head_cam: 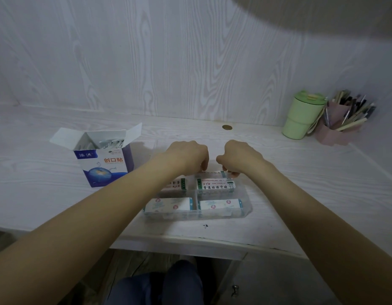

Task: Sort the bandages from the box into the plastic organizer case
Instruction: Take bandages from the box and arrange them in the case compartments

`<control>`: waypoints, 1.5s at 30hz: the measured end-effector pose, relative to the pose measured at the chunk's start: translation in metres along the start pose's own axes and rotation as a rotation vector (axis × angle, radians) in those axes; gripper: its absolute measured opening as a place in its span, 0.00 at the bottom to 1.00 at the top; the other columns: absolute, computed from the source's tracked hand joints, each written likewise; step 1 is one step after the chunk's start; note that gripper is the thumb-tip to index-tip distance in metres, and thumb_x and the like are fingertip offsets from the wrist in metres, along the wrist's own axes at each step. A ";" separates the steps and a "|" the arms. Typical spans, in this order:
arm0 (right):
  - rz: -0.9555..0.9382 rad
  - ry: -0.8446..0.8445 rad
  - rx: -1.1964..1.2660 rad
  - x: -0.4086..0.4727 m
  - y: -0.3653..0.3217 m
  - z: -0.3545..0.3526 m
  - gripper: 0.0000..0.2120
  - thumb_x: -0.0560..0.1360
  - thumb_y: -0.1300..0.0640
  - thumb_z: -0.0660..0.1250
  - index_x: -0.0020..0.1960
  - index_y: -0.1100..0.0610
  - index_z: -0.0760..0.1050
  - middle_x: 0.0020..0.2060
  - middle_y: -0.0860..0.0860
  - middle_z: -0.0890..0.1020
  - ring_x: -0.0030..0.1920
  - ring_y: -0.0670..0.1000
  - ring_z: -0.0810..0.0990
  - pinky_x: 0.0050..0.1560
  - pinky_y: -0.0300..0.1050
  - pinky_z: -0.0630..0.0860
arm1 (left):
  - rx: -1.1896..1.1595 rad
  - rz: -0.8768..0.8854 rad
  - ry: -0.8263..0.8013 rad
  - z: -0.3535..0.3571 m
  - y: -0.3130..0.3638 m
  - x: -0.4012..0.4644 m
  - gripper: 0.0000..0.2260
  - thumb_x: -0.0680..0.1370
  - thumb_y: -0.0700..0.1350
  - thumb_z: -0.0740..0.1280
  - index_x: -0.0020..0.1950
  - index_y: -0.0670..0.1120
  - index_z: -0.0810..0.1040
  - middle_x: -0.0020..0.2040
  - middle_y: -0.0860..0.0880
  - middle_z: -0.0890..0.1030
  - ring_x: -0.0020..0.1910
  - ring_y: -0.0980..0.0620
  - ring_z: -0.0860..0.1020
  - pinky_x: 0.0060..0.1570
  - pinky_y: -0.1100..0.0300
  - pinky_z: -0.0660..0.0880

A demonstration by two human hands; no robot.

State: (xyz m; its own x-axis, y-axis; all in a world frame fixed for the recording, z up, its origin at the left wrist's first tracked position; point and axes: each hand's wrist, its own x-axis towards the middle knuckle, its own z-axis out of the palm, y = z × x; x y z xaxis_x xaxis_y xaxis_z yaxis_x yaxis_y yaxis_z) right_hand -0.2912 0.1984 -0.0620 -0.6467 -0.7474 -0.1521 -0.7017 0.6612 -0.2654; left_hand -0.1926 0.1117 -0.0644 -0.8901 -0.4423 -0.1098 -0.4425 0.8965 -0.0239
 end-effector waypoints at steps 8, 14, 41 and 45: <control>-0.026 -0.029 -0.104 -0.006 0.002 0.001 0.11 0.77 0.53 0.62 0.38 0.56 0.70 0.36 0.51 0.78 0.39 0.53 0.80 0.33 0.39 0.67 | -0.061 -0.006 -0.001 0.000 -0.001 0.001 0.10 0.80 0.43 0.61 0.58 0.52 0.77 0.56 0.50 0.79 0.43 0.51 0.79 0.40 0.59 0.71; -0.091 0.072 -0.175 -0.020 -0.002 -0.011 0.10 0.78 0.51 0.60 0.49 0.56 0.75 0.39 0.51 0.80 0.40 0.52 0.81 0.35 0.41 0.69 | -0.126 0.007 0.120 -0.009 -0.009 -0.014 0.11 0.78 0.49 0.66 0.59 0.51 0.76 0.57 0.51 0.79 0.55 0.49 0.76 0.46 0.57 0.71; -0.647 0.254 0.031 -0.031 -0.166 0.020 0.11 0.78 0.58 0.61 0.59 0.54 0.77 0.53 0.52 0.79 0.52 0.51 0.77 0.52 0.46 0.75 | -0.347 -0.184 0.352 0.009 -0.180 -0.146 0.37 0.69 0.46 0.75 0.74 0.46 0.62 0.68 0.48 0.68 0.66 0.50 0.66 0.61 0.60 0.64; -0.766 0.337 0.031 -0.046 -0.161 0.023 0.08 0.76 0.56 0.66 0.54 0.53 0.81 0.47 0.50 0.77 0.49 0.49 0.74 0.49 0.44 0.70 | -0.380 -0.089 0.547 0.027 -0.172 -0.169 0.35 0.64 0.46 0.79 0.67 0.47 0.69 0.62 0.52 0.70 0.60 0.52 0.68 0.56 0.61 0.66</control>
State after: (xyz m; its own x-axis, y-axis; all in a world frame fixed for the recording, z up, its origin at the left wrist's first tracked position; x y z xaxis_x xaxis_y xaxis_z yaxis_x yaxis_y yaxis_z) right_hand -0.1410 0.1249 -0.0341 -0.0530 -0.9266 0.3724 -0.9781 -0.0271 -0.2066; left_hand 0.0370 0.0332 -0.0685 -0.7312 -0.5538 0.3984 -0.4349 0.8283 0.3533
